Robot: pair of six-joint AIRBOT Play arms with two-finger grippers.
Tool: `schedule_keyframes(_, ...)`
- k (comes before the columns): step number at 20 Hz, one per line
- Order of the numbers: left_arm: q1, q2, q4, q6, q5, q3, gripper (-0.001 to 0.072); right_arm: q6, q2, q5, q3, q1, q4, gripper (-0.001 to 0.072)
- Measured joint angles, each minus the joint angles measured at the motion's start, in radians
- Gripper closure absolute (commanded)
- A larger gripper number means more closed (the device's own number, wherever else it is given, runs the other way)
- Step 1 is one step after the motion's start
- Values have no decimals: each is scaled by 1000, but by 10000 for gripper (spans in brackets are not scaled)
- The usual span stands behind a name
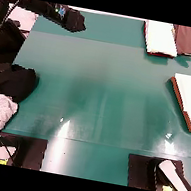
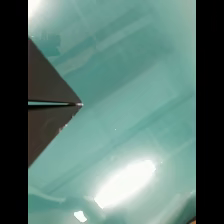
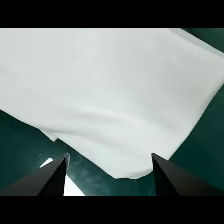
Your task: Fold the shirts.
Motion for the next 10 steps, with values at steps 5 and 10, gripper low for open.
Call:
schedule_keyframes(5, 0, 0, 0, 3, 3, 0, 682, 1, 9, -1, 60, 98, 135, 115)
schedule_keyframes(10, 0, 0, -2, 3, 22, 0, 682, 0, 6, -22, 94, 426, 245, 117)
